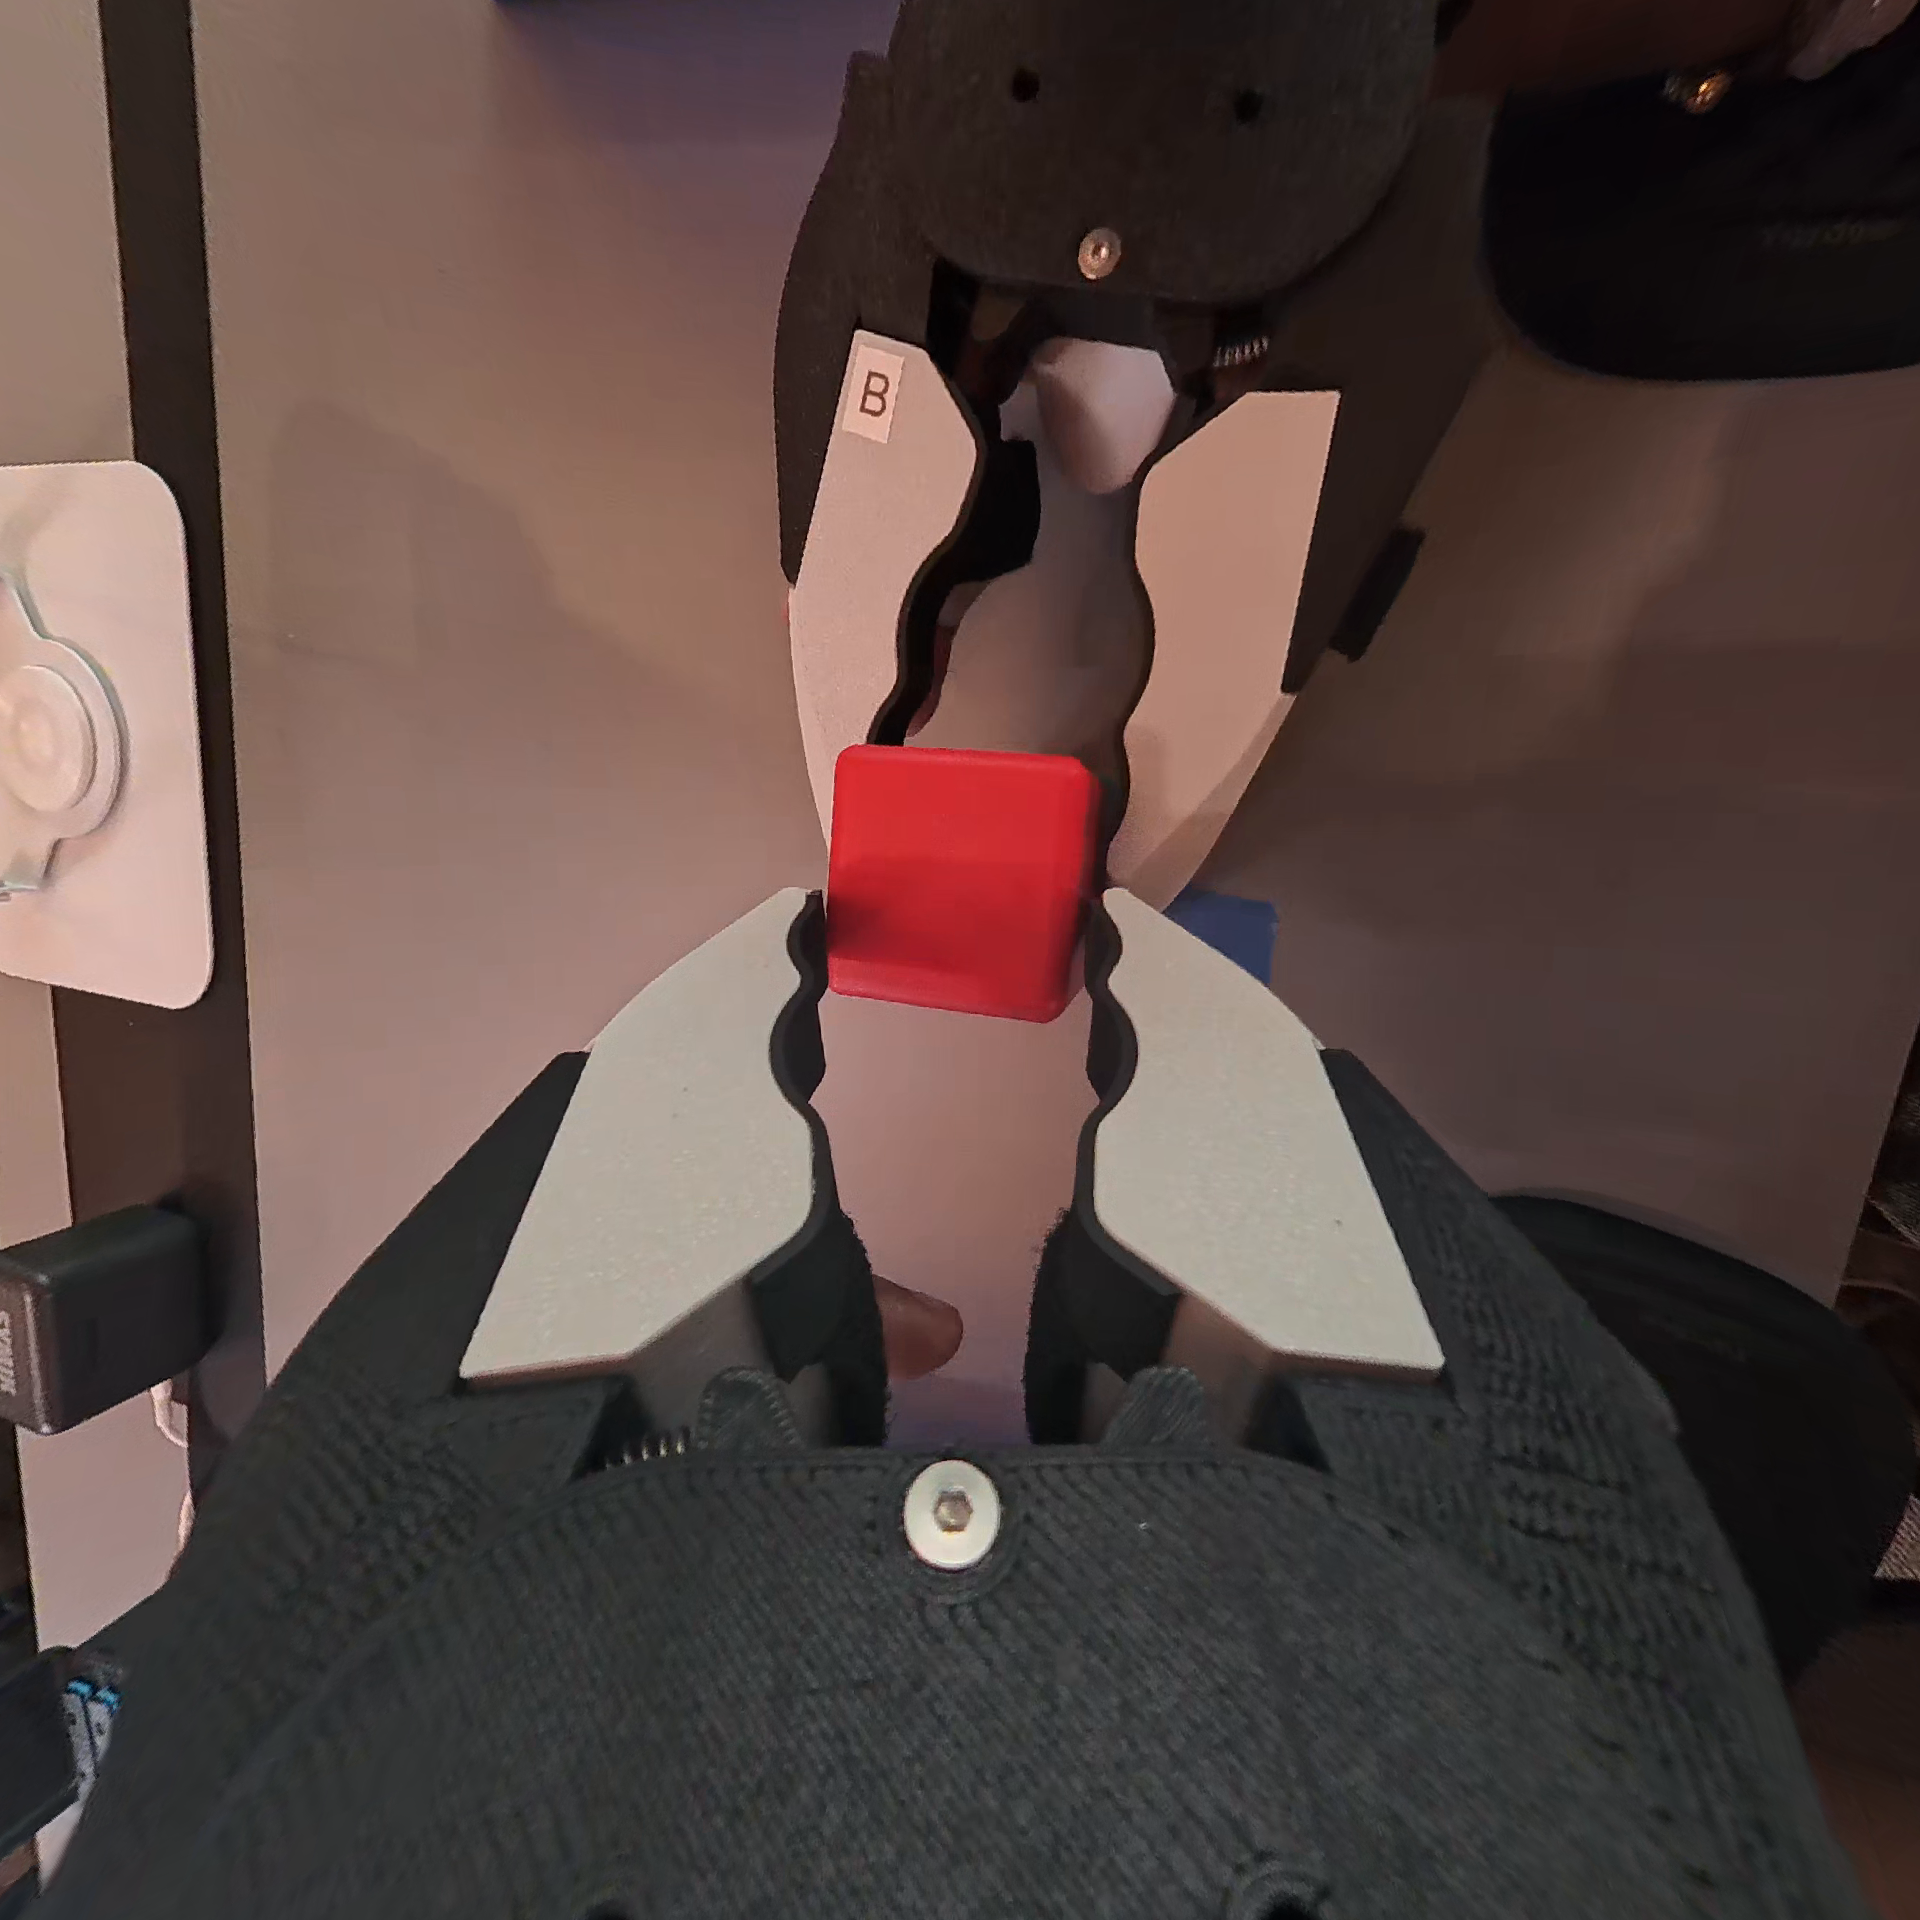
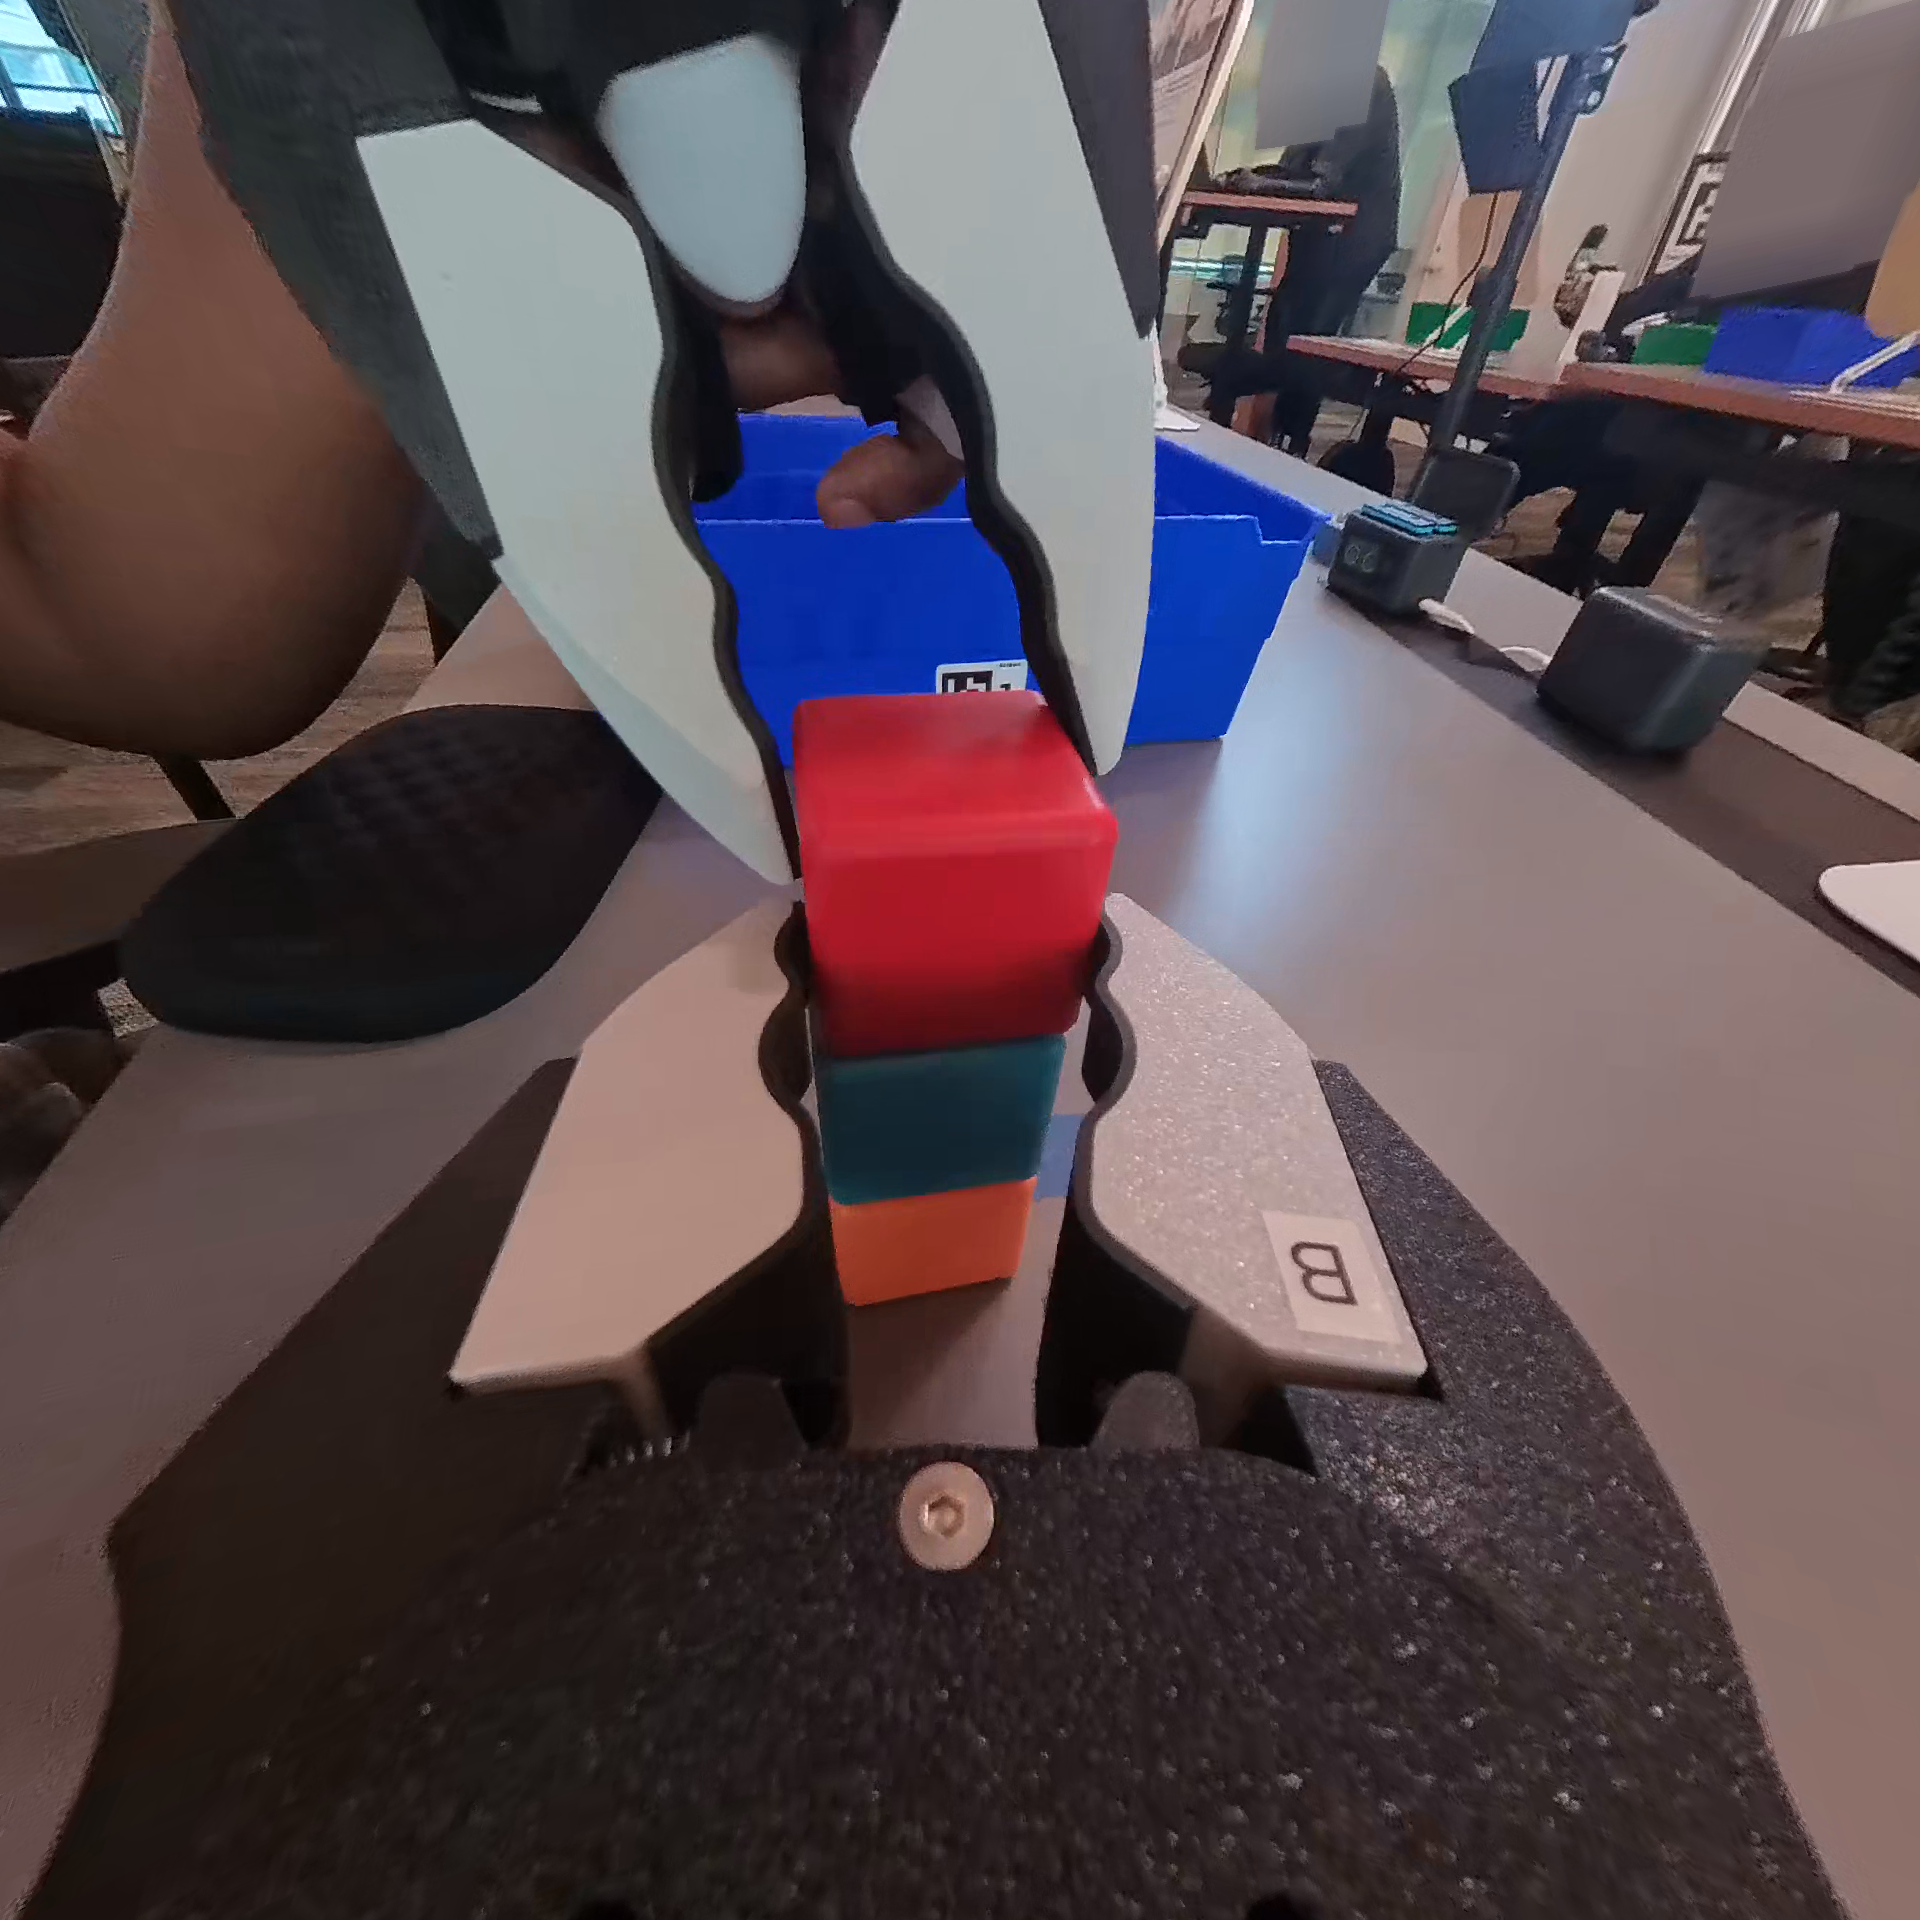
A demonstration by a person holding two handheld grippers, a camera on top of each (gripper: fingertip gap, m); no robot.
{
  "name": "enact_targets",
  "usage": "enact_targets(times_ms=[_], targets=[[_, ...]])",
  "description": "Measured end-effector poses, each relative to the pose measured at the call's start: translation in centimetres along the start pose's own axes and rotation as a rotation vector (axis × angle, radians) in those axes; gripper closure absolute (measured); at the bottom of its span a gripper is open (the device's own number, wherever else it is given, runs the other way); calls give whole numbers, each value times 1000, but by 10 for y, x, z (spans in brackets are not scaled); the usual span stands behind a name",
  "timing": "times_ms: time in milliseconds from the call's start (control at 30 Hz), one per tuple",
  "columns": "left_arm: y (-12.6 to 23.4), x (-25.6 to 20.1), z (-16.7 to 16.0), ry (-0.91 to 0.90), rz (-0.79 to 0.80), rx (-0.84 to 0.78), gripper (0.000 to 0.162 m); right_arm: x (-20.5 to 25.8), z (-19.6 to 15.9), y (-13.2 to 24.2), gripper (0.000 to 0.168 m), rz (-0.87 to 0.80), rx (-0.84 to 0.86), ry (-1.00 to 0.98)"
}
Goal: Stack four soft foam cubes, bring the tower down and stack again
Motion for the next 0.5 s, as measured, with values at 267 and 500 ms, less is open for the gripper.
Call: enact_targets(times_ms=[267,500], targets=[[66,74,-97,508,339,-83,83,0,0,-1,118,3,-7,13],[59,124,-283,1130,552,326,86,1,0,-1,118,0,-5,16]])
Point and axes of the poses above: each gripper's, where its closed fingertips meet, y back along the fingers, z out of its top, x = y × z across the jaws, the point moved 6 cm from there along y, back along the fingers, and after that the axes turned 13 degrees about z, right-handed, at the moved point
